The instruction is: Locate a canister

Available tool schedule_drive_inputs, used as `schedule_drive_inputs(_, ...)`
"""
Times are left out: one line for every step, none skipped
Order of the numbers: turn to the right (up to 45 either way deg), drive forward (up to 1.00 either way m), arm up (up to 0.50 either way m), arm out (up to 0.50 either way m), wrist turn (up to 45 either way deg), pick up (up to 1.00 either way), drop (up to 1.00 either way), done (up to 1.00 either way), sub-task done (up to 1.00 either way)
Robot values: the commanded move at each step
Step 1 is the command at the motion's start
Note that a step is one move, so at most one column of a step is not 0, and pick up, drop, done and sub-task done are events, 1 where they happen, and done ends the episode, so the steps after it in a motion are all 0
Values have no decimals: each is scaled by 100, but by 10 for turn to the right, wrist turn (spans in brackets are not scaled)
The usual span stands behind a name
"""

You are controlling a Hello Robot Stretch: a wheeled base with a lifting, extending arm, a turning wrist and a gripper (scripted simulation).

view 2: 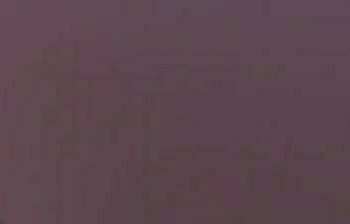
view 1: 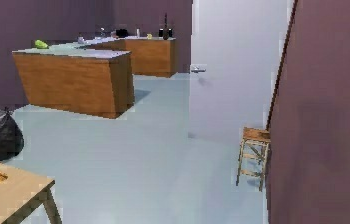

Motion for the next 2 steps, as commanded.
schedule_drive_inputs(-450, 0, 0, 0, 0, 0, 0, 0, 0)
schedule_drive_inputs(-450, 0, 0, 0, 0, 0, 0, 0, 0)
